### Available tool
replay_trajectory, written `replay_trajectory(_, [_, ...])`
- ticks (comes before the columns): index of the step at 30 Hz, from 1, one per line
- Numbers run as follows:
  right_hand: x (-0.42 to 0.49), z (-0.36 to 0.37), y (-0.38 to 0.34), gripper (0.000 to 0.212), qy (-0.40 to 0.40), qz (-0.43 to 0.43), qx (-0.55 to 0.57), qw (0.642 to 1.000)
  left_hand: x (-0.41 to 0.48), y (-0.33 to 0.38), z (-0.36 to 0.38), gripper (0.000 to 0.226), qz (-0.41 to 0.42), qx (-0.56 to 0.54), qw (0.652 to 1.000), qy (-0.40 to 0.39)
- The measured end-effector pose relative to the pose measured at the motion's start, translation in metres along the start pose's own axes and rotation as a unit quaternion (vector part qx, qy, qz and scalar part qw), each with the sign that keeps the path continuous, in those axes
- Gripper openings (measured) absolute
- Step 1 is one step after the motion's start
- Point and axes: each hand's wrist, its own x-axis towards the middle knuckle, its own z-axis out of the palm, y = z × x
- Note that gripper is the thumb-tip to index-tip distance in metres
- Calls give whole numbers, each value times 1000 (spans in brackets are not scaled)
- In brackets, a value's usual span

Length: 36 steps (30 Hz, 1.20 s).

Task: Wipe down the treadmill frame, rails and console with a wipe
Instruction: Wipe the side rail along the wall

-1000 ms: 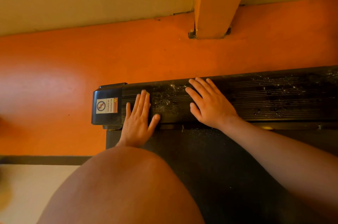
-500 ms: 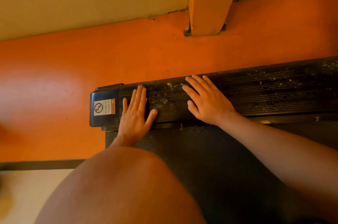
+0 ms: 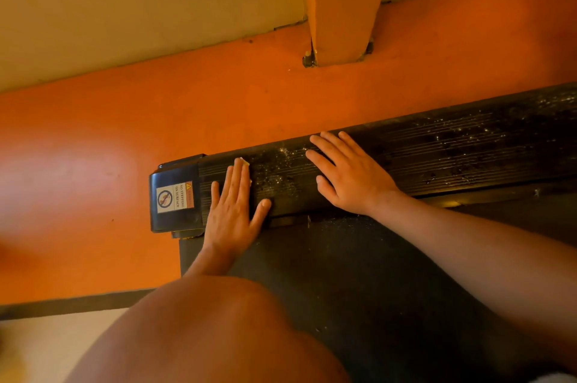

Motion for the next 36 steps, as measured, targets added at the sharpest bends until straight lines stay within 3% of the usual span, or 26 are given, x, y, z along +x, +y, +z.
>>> replay_trajectory(4, [0,-1,-1,56,-13,4,4,1000,36,4,-13,81,5,13,1000,9])
replay_trajectory(10, [-1,0,-1,55,-5,0,7,1000,-58,15,18,81,-7,-53,998,-18])
replay_trajectory(17, [-1,0,-1,55,-11,2,8,1000,41,3,-14,81,-13,-1,1000,14])
replay_trajectory(24, [-1,-1,-1,55,-2,-1,6,1000,-54,18,21,81,-3,-46,999,-21])
replay_trajectory(31, [-1,0,-1,54,10,-3,5,1000,40,14,-8,82,-11,-10,1000,23])
replay_trajectory(36, [-1,-2,-2,54,8,-4,7,1000,-5,19,3,79,1,-52,999,13])
